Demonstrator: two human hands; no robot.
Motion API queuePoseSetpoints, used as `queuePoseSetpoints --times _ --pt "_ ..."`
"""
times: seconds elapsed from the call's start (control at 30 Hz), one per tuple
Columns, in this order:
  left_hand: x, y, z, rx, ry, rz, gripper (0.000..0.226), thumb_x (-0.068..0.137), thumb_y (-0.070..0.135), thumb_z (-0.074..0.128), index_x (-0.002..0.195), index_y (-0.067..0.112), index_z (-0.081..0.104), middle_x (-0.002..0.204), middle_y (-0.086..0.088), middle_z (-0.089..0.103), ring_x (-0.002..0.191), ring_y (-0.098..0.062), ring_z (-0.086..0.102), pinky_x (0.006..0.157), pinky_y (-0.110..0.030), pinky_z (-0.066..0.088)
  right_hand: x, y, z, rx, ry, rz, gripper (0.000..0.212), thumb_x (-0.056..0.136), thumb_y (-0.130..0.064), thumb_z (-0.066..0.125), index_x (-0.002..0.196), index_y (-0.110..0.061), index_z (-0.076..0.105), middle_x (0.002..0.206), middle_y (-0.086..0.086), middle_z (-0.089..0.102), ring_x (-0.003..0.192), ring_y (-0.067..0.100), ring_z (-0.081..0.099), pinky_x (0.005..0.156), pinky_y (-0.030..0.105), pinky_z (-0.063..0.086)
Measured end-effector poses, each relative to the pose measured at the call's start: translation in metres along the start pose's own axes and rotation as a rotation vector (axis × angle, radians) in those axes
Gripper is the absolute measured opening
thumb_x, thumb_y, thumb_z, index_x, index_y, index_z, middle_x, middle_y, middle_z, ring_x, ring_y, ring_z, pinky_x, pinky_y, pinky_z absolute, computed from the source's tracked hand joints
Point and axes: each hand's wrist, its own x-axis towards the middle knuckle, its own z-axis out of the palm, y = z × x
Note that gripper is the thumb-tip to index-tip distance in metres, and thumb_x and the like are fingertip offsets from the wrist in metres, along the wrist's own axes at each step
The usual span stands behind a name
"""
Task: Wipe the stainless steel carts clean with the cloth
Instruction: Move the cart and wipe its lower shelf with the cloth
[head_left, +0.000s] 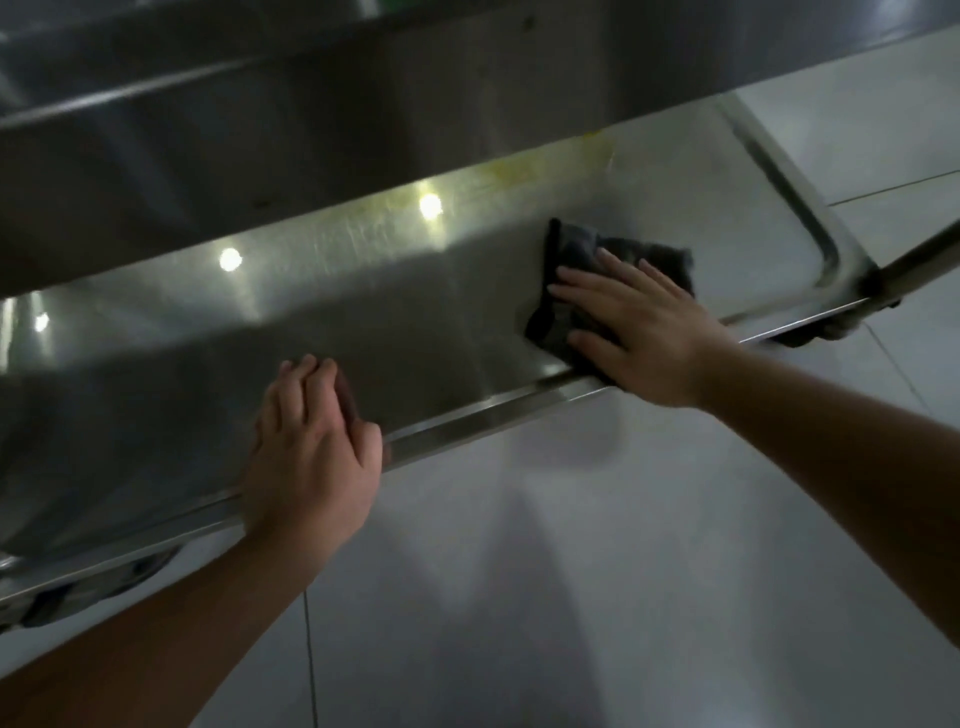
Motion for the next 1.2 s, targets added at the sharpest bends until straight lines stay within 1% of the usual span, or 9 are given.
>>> queuePoseSetpoints --times 0.13,0.27,0.53,0.73,0.87,0.97,1.03,1.1,1.2 --pt "0.000 0.002 -0.003 -0.002 -0.003 -0.020 0.072 0.089 0.039 0.035 0.148 0.002 0.051 0.158 -0.023 0.045 0.152 -0.042 0.036 0.121 -0.057 0.033 0.043 0.067 -0.029 -0.009 0.150 0.184 0.082 0.089 -0.069 0.022 0.156 -0.028 0.047 0.167 -0.003 0.037 0.158 0.028 0.024 0.129 0.047 0.016" --pt "0.000 0.003 -0.005 0.015 -0.020 -0.032 0.073 0.089 0.042 0.035 0.150 0.004 0.050 0.161 -0.020 0.044 0.155 -0.038 0.033 0.123 -0.054 0.031 0.051 0.138 -0.047 0.013 0.202 0.515 0.075 0.092 -0.071 0.023 0.158 -0.036 0.031 0.171 -0.009 0.028 0.160 0.028 0.016 0.129 0.054 0.010" --pt "-0.003 0.004 -0.003 0.022 0.016 -0.037 0.069 0.088 0.037 0.041 0.145 0.001 0.054 0.154 -0.024 0.048 0.148 -0.044 0.040 0.118 -0.055 0.036 -0.023 0.096 -0.017 0.075 0.192 0.785 0.077 0.097 -0.062 0.021 0.163 -0.023 0.028 0.173 -0.002 0.020 0.160 0.034 0.011 0.128 0.055 0.012" --pt "-0.007 0.000 -0.011 0.015 -0.023 -0.014 0.065 0.089 0.028 0.048 0.145 -0.006 0.056 0.153 -0.028 0.051 0.148 -0.046 0.042 0.121 -0.055 0.036 -0.043 -0.014 0.012 0.099 0.286 0.638 0.072 0.097 -0.061 0.032 0.156 -0.022 0.044 0.166 0.001 0.039 0.155 0.033 0.026 0.128 0.053 0.018" --pt "-0.004 -0.001 -0.013 0.021 -0.124 -0.004 0.063 0.103 0.029 0.045 0.158 0.000 0.042 0.166 -0.022 0.036 0.159 -0.038 0.025 0.130 -0.047 0.020 -0.036 -0.125 0.041 0.067 0.196 0.177 0.071 0.096 -0.067 0.038 0.152 -0.026 0.052 0.162 -0.004 0.046 0.155 0.028 0.030 0.127 0.052 0.021" --pt "-0.005 -0.017 -0.020 -0.007 -0.175 0.069 0.064 0.110 0.036 0.040 0.166 0.006 0.030 0.174 -0.016 0.023 0.163 -0.033 0.015 0.132 -0.045 0.013 -0.022 -0.174 0.051 -0.041 0.042 -0.106 0.075 0.097 -0.077 0.029 0.159 -0.036 0.039 0.168 -0.015 0.032 0.161 0.021 0.014 0.129 0.043 -0.001" --pt "-0.015 -0.041 -0.032 -0.009 -0.165 0.117 0.062 0.111 0.039 0.035 0.165 0.009 0.033 0.173 -0.014 0.026 0.162 -0.034 0.019 0.131 -0.049 0.020 -0.015 -0.177 0.047 -0.060 -0.007 -0.148 0.076 0.097 -0.078 0.019 0.162 -0.040 0.029 0.170 -0.018 0.022 0.161 0.015 0.002 0.123 0.036 -0.014" --pt "-0.032 -0.075 -0.046 0.005 -0.119 0.091 0.062 0.111 0.041 0.033 0.163 0.008 0.040 0.170 -0.016 0.033 0.159 -0.037 0.028 0.128 -0.053 0.027 -0.014 -0.173 0.043 -0.044 -0.036 -0.153 0.078 0.096 -0.078 0.015 0.163 -0.040 0.025 0.171 -0.018 0.017 0.160 0.012 -0.004 0.123 0.035 -0.014" --pt "-0.059 -0.140 -0.064 0.056 -0.176 -0.062 0.069 0.111 0.051 0.019 0.167 0.012 0.027 0.174 -0.015 0.023 0.161 -0.036 0.022 0.130 -0.053 0.022 -0.014 -0.177 0.042 -0.028 -0.061 -0.117 0.082 0.092 -0.078 0.011 0.163 -0.040 0.025 0.171 -0.019 0.015 0.157 0.009 -0.008 0.125 0.037 -0.011"
